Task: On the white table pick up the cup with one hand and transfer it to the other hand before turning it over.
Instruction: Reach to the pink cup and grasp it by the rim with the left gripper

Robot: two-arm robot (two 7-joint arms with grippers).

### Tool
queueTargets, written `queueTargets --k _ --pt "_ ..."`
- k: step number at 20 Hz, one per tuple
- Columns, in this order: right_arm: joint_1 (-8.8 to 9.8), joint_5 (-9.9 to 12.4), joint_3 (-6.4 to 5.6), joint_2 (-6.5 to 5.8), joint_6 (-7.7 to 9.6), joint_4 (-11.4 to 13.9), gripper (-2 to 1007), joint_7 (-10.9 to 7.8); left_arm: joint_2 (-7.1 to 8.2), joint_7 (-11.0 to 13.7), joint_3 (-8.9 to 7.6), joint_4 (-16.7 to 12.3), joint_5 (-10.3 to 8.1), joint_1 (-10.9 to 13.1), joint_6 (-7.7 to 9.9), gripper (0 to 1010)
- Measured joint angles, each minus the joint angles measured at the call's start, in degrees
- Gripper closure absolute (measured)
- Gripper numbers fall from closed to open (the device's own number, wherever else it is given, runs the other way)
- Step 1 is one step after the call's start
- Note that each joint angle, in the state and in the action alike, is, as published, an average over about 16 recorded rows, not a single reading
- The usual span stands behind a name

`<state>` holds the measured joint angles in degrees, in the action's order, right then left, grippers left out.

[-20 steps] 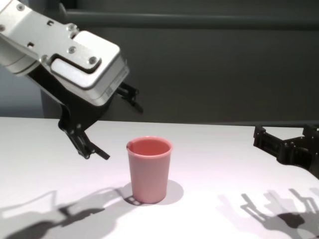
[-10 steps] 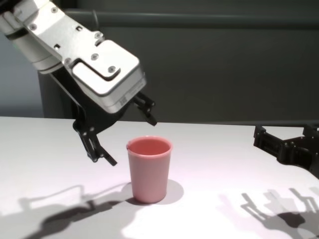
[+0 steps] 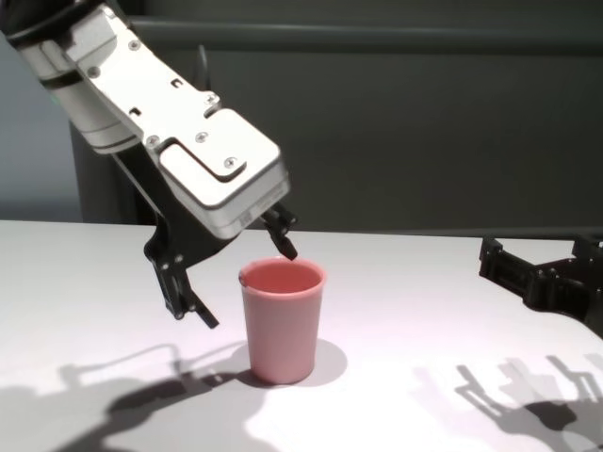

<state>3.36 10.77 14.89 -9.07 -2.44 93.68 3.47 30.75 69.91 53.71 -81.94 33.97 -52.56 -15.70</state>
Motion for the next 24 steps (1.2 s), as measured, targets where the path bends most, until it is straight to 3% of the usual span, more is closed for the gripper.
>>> queueTargets --k 9,24 --pt "0.0 0.0 0.0 0.0 0.0 0.0 3 0.0 -1.19 0.93 2.57 1.98 0.38 -0.9 -0.01 9" --pt "0.0 0.0 0.0 0.0 0.0 0.0 3 0.0 -1.61 0.56 5.65 3.43 0.78 -1.74 0.85 9"
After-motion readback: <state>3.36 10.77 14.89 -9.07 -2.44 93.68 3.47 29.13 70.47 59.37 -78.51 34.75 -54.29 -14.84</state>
